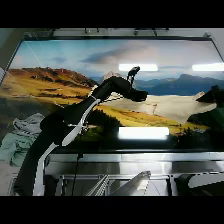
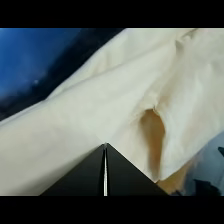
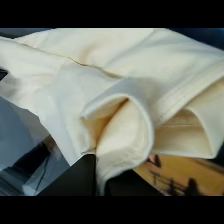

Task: Fold the shirts.

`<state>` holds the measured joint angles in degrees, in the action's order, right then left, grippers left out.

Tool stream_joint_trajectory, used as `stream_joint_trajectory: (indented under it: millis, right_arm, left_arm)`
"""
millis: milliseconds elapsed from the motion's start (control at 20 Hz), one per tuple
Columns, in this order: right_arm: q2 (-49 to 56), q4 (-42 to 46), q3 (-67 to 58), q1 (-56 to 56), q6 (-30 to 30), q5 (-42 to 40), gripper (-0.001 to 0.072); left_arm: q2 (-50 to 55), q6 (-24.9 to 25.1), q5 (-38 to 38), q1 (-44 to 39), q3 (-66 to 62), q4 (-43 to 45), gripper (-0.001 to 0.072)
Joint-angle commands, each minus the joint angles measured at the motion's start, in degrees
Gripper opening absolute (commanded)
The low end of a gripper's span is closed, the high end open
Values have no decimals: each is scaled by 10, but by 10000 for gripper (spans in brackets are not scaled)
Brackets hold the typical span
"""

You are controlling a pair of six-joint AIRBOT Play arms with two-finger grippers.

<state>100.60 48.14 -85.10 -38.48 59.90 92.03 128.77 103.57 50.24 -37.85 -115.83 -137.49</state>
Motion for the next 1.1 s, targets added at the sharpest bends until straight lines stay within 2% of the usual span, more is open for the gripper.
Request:
stream_joint_trajectory:
  millis: [0, 100, 350, 500, 600, 650, 800, 950, 1050]
  right_arm:
    - [-1, -47, -1, -9, -17, 13, 15]
    - [-1, -115, -5, -9, -17, 24, 15]
    - [-1, -355, -17, 19, -41, 71, 15]
    - [-1, -368, -17, 82, -42, 67, 15]
    - [-1, -369, -17, 139, -42, 59, 15]
    - [-1, -369, -17, 167, -42, 54, 16]
    - [0, -367, -17, 283, -42, -2, 15]
    - [7, -357, -17, 402, -48, -109, 16]
    - [20, -358, -17, 478, -60, -207, 15]
  left_arm:
    - [20, -7, -10, -3, 0, -14, 4]
    - [20, -12, 5, 0, -12, -15, 4]
    - [31, -49, 57, 5, -19, -15, 4]
    - [37, -53, 65, 6, -19, -32, 6]
    - [24, -51, 101, 19, -19, -80, 7]
    - [8, -42, 134, 33, -19, -106, 9]
    - [-82, -4, 289, 90, -19, -109, 10]
    - [-188, -1, 440, 177, -19, -106, 11]
    - [-247, -1, 492, 242, -18, -106, 11]
